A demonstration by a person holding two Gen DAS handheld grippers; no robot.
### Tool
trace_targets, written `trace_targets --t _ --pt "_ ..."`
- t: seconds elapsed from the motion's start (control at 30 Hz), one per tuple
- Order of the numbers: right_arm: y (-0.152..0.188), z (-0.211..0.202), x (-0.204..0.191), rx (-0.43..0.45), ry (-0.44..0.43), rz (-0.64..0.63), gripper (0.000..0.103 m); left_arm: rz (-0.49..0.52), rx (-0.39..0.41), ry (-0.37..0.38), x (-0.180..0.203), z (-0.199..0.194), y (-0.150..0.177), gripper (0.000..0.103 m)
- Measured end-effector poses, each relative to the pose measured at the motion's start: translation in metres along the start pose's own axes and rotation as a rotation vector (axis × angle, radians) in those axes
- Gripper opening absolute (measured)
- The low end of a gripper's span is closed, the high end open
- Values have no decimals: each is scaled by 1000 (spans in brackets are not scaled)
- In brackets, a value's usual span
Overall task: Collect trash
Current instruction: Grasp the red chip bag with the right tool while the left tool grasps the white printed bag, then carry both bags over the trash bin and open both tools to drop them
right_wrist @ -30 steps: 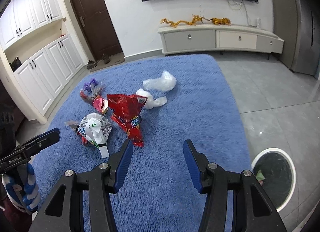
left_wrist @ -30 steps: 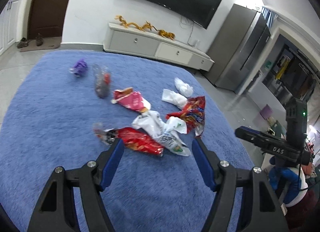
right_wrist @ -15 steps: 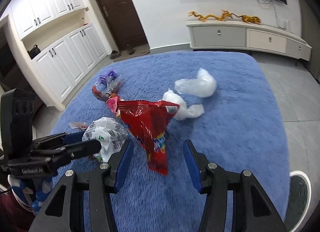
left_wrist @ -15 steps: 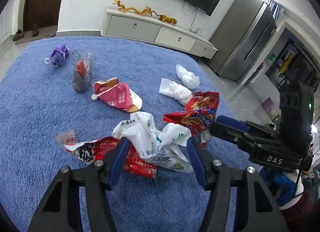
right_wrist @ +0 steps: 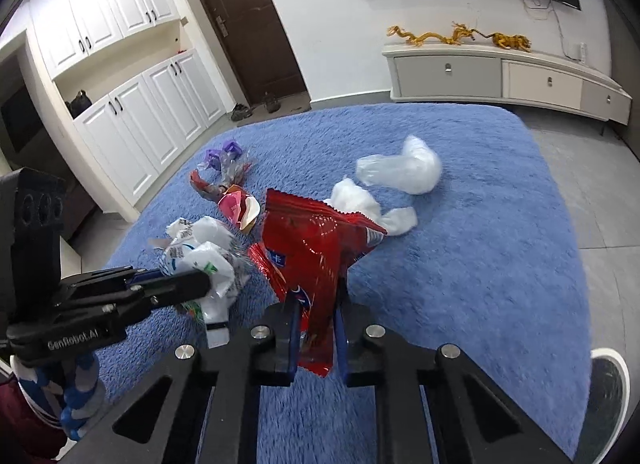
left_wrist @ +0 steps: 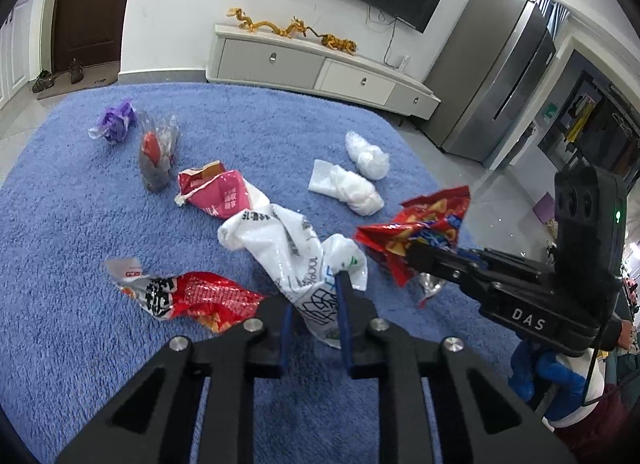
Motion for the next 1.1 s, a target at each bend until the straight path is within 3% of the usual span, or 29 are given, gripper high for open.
trace_targets --t 0.6,0.83,1.1 --pt "44 -115 47 143 123 143 14 117 100 -30 58 -65 13 17" --pt "73 -160 88 210 170 242 14 211 91 -64 99 -62 21 17" --pt "116 -191 142 245 211 371 14 341 34 -39 163 -34 32 17"
Point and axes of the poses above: each gripper's, at about its wrist camera, not at the fingertips, and z roughly the way its jaws point, x to its right, y to its underside, the point moved 9 cm from there along z, roughly the way its jaws point, and after that the axes turned 5 degrees about -z, right-handed, at the moved point
